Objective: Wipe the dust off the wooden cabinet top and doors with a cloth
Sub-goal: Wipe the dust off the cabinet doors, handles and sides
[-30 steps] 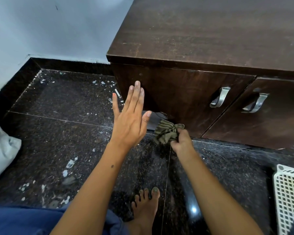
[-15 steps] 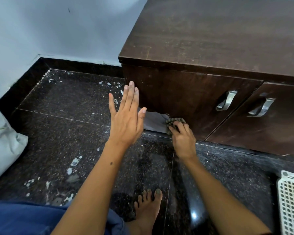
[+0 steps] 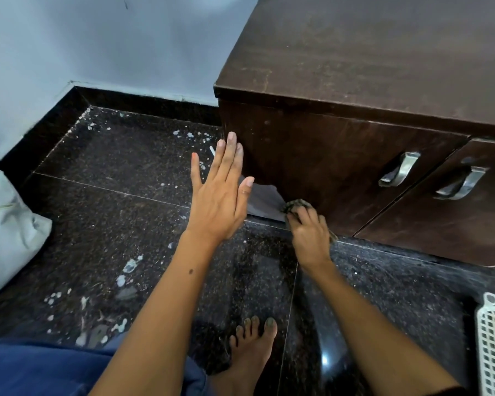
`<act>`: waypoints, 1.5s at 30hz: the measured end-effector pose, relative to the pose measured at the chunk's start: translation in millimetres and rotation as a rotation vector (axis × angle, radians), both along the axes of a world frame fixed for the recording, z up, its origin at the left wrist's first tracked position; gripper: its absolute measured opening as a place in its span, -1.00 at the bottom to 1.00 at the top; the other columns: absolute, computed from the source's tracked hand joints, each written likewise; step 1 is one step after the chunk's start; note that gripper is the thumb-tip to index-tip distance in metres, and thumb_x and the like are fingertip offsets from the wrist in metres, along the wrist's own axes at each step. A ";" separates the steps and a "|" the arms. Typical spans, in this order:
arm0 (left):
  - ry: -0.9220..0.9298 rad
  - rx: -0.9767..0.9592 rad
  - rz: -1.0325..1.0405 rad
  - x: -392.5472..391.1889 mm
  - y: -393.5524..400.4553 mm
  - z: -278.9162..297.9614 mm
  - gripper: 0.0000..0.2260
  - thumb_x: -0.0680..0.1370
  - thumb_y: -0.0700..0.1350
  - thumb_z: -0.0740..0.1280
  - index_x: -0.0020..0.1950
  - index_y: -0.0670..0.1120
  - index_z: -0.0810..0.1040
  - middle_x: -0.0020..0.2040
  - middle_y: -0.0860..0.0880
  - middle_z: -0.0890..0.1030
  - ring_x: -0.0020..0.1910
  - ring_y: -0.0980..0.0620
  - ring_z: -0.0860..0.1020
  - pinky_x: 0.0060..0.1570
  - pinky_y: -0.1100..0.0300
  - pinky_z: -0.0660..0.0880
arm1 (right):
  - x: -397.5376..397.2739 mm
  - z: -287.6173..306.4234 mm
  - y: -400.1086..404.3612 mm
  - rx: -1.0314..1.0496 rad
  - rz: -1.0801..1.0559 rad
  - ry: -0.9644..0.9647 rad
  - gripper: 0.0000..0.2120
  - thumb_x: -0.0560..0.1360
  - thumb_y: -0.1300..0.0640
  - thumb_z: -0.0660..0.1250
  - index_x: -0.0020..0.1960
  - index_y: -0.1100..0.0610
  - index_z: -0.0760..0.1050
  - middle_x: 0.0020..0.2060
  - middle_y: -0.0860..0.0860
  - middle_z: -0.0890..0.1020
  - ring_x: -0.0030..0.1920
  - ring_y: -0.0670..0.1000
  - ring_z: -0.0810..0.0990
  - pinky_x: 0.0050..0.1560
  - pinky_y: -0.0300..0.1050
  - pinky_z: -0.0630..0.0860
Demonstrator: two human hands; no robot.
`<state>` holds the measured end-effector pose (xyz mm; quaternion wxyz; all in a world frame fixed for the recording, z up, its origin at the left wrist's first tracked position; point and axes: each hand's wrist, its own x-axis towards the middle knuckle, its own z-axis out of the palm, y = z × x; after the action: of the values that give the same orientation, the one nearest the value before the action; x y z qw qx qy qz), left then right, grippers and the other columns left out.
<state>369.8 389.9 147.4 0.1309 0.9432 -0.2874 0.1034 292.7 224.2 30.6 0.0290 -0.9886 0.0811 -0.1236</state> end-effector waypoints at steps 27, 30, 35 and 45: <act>-0.033 -0.215 -0.009 7.3 9.7 1.9 -0.48 0.61 0.04 -0.18 0.50 -0.13 0.18 0.53 -0.04 0.15 0.52 0.07 0.02 0.48 -0.06 -0.18 | 20.8 5.3 23.1 0.021 0.072 -0.248 -0.73 0.30 0.33 0.42 0.00 0.21 0.66 0.02 0.00 0.66 0.01 0.06 0.47 -0.06 -0.07 0.41; -0.012 -0.216 -0.010 9.4 12.6 0.0 -0.48 0.61 0.05 -0.19 0.51 -0.12 0.17 0.54 -0.03 0.13 0.53 0.08 0.01 0.48 -0.07 -0.19 | 38.2 22.8 37.3 0.141 0.078 -0.463 -0.70 0.41 0.30 0.25 0.10 0.25 0.61 0.08 0.03 0.64 0.03 0.07 0.38 -0.04 -0.04 0.30; 0.027 -0.257 -0.020 8.3 10.9 3.2 -0.48 0.61 0.05 -0.19 0.51 -0.11 0.17 0.54 -0.02 0.13 0.52 0.09 0.01 0.48 -0.07 -0.18 | 37.1 17.1 41.0 -0.101 0.187 -0.140 -0.82 0.28 0.13 0.54 -0.12 0.07 0.69 -0.04 -0.12 0.68 -0.07 -0.02 0.61 -0.12 -0.21 0.49; 0.060 -0.248 -0.036 12.7 15.1 7.8 -0.45 0.60 0.07 -0.24 0.49 -0.09 0.22 0.53 0.00 0.16 0.52 0.10 0.00 0.47 -0.02 -0.21 | 57.5 39.1 52.8 0.067 0.176 -0.398 -0.73 0.49 0.20 0.23 0.11 0.13 0.63 0.08 -0.09 0.65 0.06 0.04 0.46 -0.04 -0.08 0.33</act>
<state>382.5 405.0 155.2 0.2570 0.9171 -0.2850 0.1076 350.2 277.1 69.7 0.0880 -0.9465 -0.0087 -0.3105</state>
